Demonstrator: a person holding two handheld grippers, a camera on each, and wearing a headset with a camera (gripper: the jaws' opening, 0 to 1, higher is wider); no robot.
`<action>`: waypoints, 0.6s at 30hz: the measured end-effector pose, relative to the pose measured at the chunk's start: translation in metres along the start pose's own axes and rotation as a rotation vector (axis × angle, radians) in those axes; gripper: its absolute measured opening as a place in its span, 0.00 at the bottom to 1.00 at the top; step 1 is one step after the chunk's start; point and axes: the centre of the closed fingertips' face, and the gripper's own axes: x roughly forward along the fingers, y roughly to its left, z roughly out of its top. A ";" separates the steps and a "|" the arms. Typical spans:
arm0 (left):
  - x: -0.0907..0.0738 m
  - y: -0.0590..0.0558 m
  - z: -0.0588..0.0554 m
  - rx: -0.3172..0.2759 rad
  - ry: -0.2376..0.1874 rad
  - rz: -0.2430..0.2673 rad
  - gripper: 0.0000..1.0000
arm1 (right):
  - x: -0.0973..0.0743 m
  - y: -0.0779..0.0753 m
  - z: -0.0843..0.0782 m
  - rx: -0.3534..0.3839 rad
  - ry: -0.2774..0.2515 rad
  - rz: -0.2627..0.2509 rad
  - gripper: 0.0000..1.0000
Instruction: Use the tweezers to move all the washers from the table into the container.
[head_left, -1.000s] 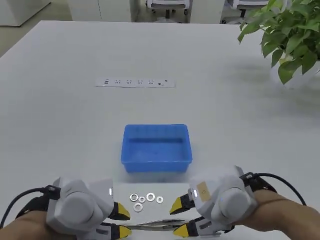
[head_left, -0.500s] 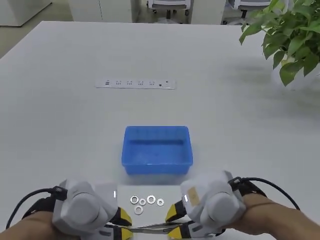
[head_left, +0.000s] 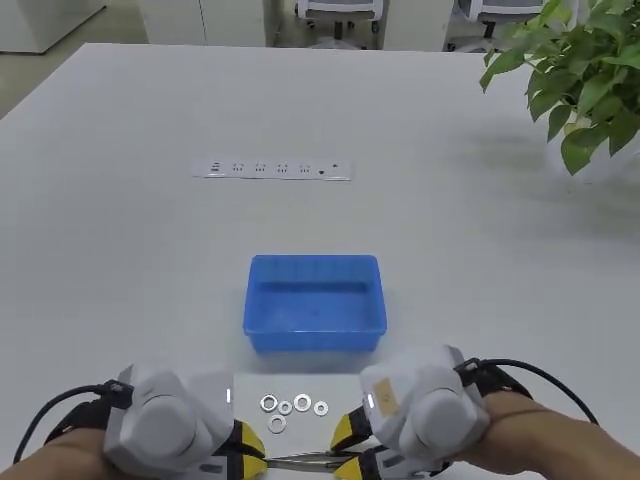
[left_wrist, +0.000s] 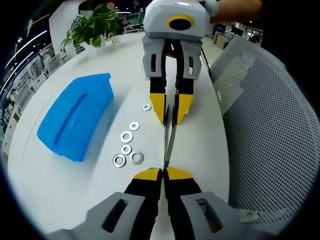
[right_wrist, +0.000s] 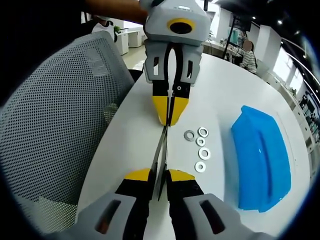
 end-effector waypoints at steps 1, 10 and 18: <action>0.000 0.000 0.000 0.007 -0.002 0.000 0.07 | 0.000 0.000 0.000 0.001 0.000 -0.001 0.13; -0.001 -0.001 0.002 0.037 -0.006 -0.001 0.06 | 0.000 -0.001 0.000 0.007 0.002 -0.007 0.13; -0.013 -0.001 0.009 0.051 -0.017 0.007 0.06 | 0.001 -0.002 0.003 0.008 0.000 -0.012 0.14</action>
